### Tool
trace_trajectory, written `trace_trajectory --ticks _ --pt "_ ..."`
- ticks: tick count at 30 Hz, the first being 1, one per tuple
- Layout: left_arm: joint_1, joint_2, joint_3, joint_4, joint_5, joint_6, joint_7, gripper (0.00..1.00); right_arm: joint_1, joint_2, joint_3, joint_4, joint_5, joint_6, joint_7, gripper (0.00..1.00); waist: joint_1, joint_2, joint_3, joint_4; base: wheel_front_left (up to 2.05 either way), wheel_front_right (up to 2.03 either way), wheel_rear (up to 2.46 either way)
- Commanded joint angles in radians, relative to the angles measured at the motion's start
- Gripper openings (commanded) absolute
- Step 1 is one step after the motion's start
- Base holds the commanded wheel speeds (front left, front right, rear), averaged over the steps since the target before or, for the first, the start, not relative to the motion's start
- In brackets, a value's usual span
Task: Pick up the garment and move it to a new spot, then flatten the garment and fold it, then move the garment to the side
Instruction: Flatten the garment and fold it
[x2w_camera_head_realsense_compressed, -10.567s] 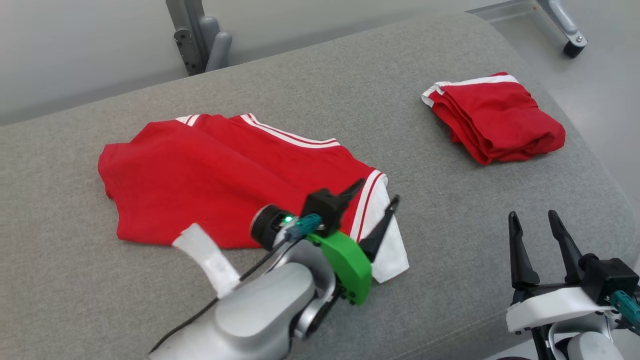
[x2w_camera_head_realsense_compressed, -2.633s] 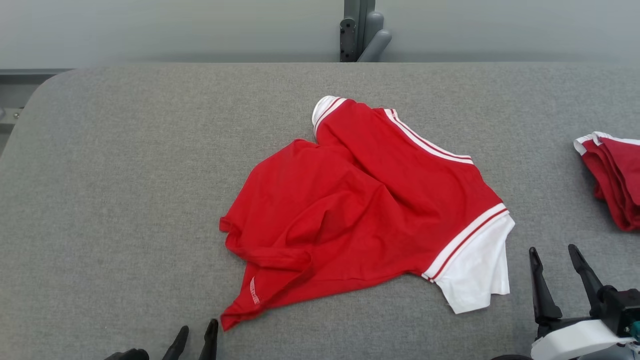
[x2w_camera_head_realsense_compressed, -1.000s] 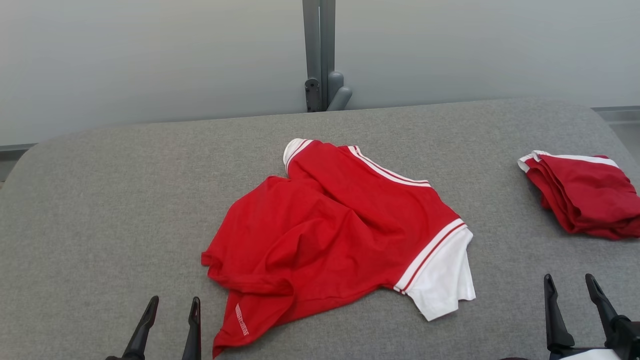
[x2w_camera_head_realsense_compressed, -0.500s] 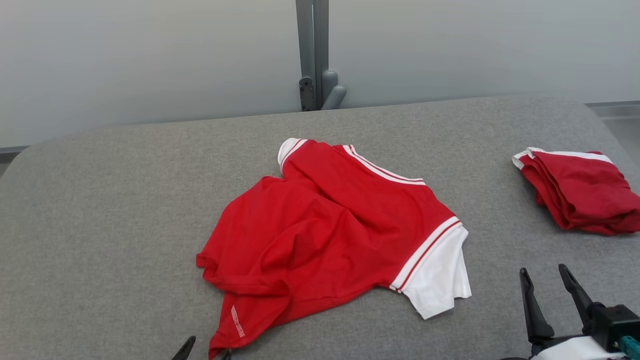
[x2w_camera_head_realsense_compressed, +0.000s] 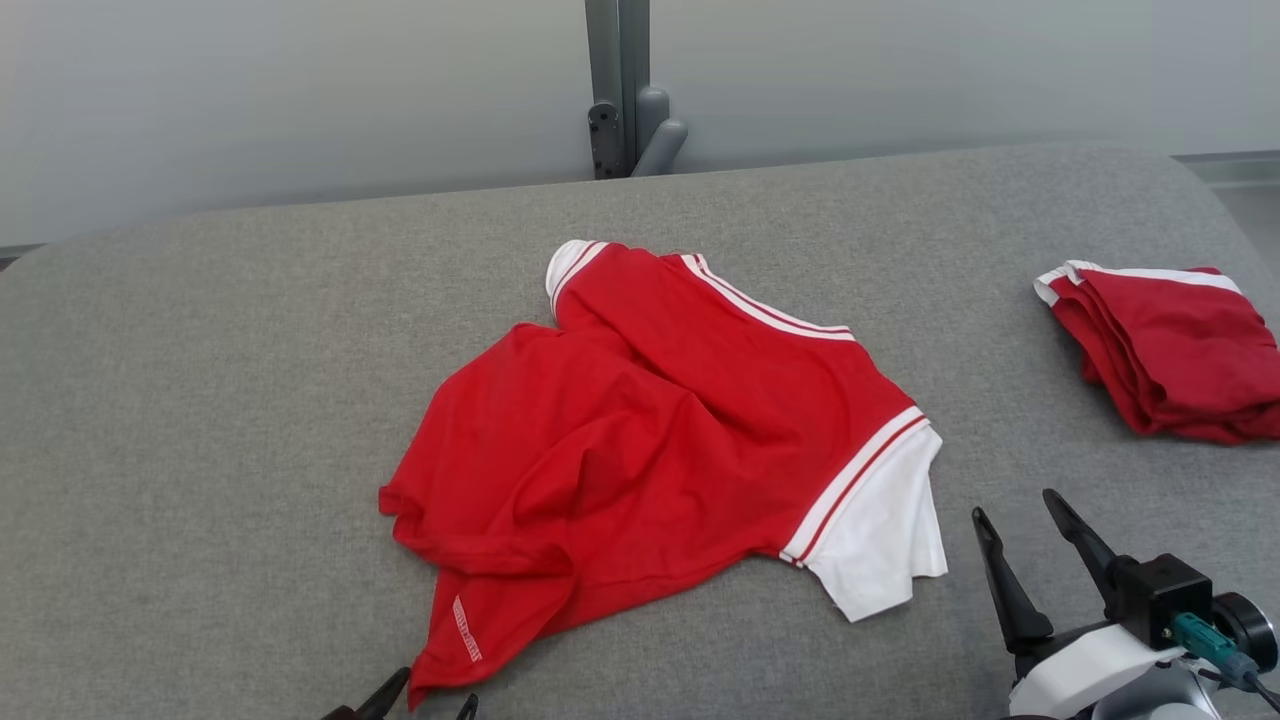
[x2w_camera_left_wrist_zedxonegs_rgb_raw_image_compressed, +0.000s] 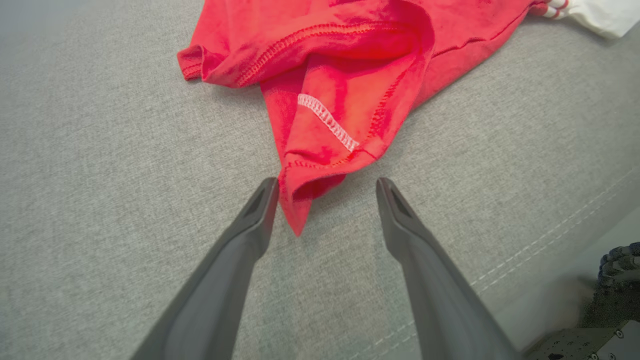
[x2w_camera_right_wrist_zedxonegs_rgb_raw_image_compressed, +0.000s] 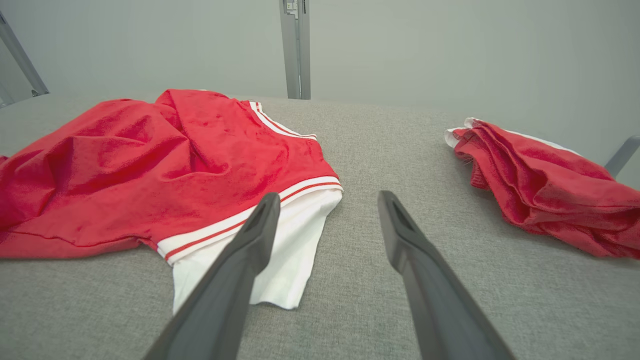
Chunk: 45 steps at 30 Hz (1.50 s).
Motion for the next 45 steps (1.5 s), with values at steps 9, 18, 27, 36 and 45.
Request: trace_trajectory --ticks 9,18,27,36,45 --pt "-0.093 -0.015 -0.003 0.032 0.024 0.025 -0.046 1.0 -0.091 -0.02 0.07 0.096 0.025 -0.001 0.023 1.0 0.0 0.0 0.092 0.002 0.0 0.0 0.0" --pt "-0.147 -0.024 -0.032 0.047 0.007 0.014 -0.067 1.0 -0.177 -0.012 0.149 0.226 0.068 -0.001 0.06 1.0 0.0 0.0 0.138 0.027 0.0 0.0 0.0" --pt "-0.172 -0.026 -0.078 0.024 -0.015 0.005 -0.074 0.44 -0.253 0.012 0.213 0.39 0.106 -0.001 0.12 1.0 0.0 0.0 0.153 0.05 0.0 0.0 0.0" --pt "-0.178 -0.019 -0.113 -0.007 -0.054 -0.001 -0.061 0.0 -0.27 0.004 0.291 0.445 0.231 -0.001 0.166 0.0 0.0 0.0 0.154 0.058 0.0 0.0 0.0" --pt "-0.101 0.009 -0.09 -0.071 -0.164 -0.001 -0.019 0.0 -0.269 -0.101 0.211 0.324 0.438 -0.001 0.083 0.0 0.0 0.0 0.11 0.036 0.0 0.0 0.0"
